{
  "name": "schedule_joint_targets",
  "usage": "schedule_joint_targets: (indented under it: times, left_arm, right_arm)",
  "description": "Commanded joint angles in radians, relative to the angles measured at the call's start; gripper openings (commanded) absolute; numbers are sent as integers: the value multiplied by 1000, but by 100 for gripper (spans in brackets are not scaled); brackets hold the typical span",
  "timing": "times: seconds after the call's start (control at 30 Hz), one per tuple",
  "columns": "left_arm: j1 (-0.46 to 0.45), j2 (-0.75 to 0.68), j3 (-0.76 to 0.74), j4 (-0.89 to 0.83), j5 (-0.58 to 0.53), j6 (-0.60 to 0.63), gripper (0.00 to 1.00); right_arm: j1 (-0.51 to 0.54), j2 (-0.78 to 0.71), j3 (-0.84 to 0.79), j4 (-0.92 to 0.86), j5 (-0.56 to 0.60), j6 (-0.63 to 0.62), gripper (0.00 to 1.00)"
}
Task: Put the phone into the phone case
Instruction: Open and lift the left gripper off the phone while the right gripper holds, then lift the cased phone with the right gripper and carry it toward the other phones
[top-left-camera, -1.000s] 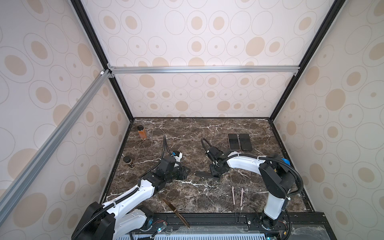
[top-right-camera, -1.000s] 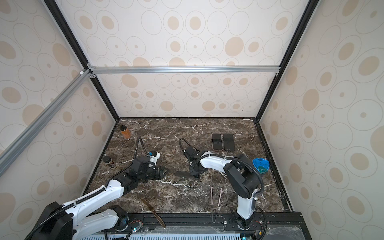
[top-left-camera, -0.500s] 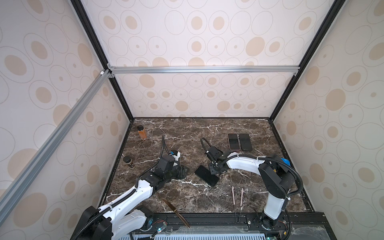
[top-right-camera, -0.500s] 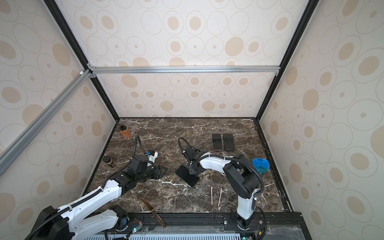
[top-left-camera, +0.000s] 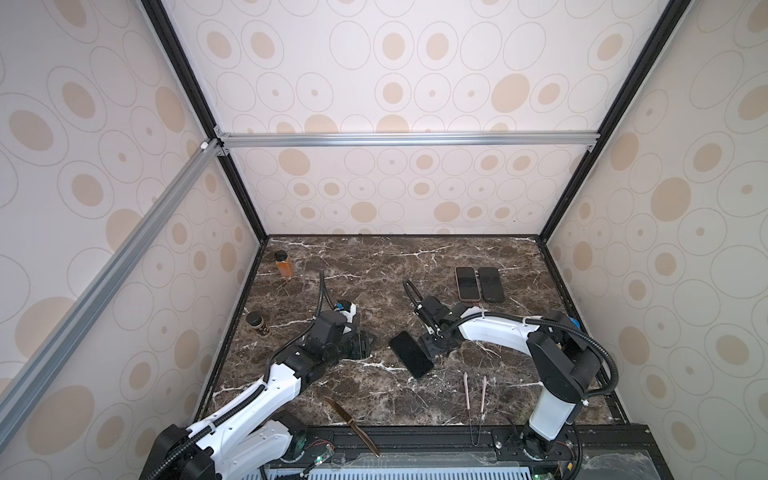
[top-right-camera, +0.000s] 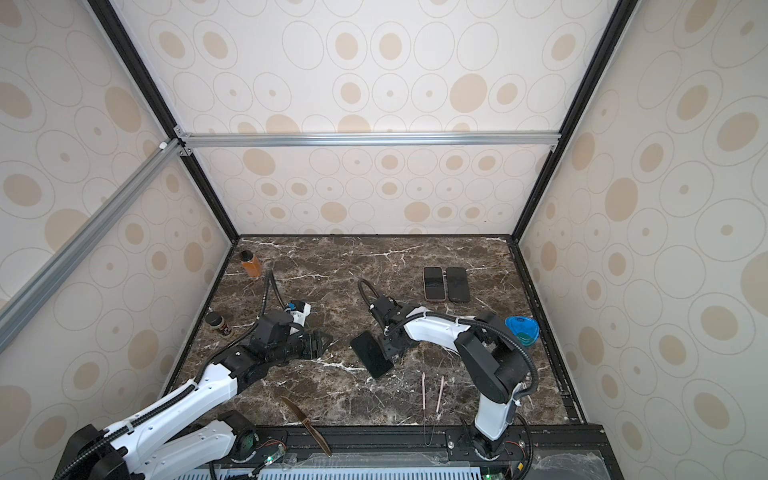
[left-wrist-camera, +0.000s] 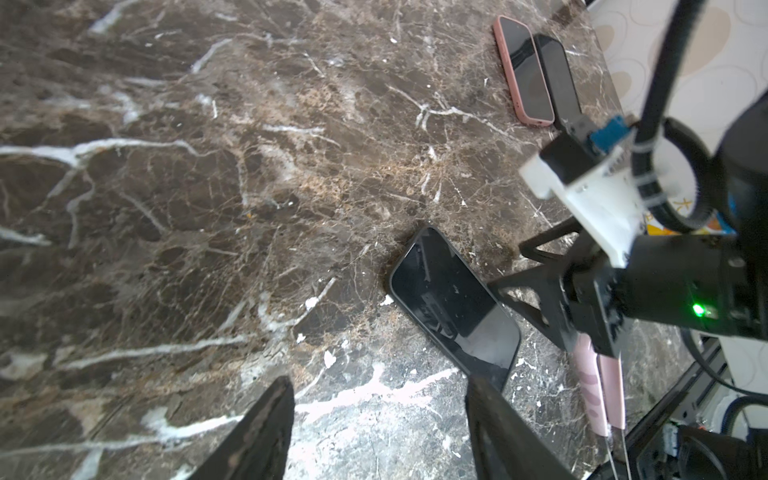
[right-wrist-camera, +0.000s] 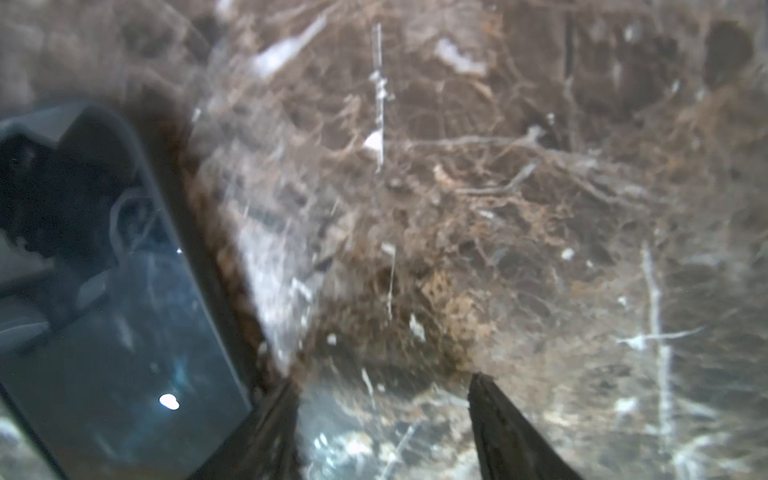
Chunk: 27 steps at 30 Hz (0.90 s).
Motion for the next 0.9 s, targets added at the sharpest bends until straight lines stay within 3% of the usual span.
schedule_joint_targets:
  times: [0.0, 0.17, 0.37, 0.87]
  left_arm:
    - [9, -33, 38, -49, -65, 7, 73]
    - [19, -65, 43, -97, -150, -8, 84]
    - [28, -108, 41, -135, -234, -20, 99]
    - [36, -206, 7, -163, -260, -7, 100]
  right_arm:
    - [9, -75, 10, -79, -62, -118, 80]
    - [30, -114, 27, -86, -97, -200, 91]
    - [69, -69, 59, -84, -95, -162, 96]
    - [155, 66, 105, -30, -79, -57, 97]
